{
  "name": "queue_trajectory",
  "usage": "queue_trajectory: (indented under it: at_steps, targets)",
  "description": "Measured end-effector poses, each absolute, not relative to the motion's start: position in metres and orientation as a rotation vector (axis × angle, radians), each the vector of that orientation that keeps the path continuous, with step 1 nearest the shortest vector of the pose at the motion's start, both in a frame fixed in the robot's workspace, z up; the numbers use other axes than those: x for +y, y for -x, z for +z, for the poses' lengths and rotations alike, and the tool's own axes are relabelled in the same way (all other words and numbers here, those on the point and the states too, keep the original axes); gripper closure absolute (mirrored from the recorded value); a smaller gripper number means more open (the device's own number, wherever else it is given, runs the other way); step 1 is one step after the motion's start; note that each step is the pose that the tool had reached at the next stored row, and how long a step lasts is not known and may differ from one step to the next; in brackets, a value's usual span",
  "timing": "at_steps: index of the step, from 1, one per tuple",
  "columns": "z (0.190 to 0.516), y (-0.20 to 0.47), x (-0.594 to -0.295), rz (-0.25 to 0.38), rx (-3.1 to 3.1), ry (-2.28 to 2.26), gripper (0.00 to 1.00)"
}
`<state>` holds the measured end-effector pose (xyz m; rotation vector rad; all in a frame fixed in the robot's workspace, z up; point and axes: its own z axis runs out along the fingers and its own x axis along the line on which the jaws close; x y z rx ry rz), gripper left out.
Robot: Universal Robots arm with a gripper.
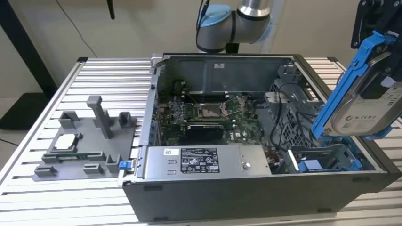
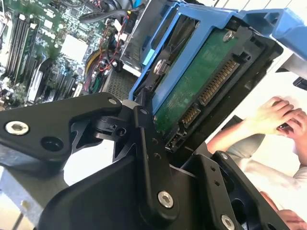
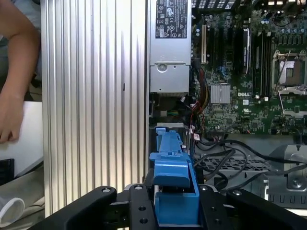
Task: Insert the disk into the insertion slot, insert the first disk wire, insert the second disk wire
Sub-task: 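Insert the disk into the insertion slot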
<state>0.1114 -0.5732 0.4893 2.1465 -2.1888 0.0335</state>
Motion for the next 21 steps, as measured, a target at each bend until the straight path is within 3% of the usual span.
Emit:
queue_trajectory:
  at_steps: [21]
  targets:
    - [0.481,-0.1114,-0.5732,0.033,-2.189,-2.147,1.0]
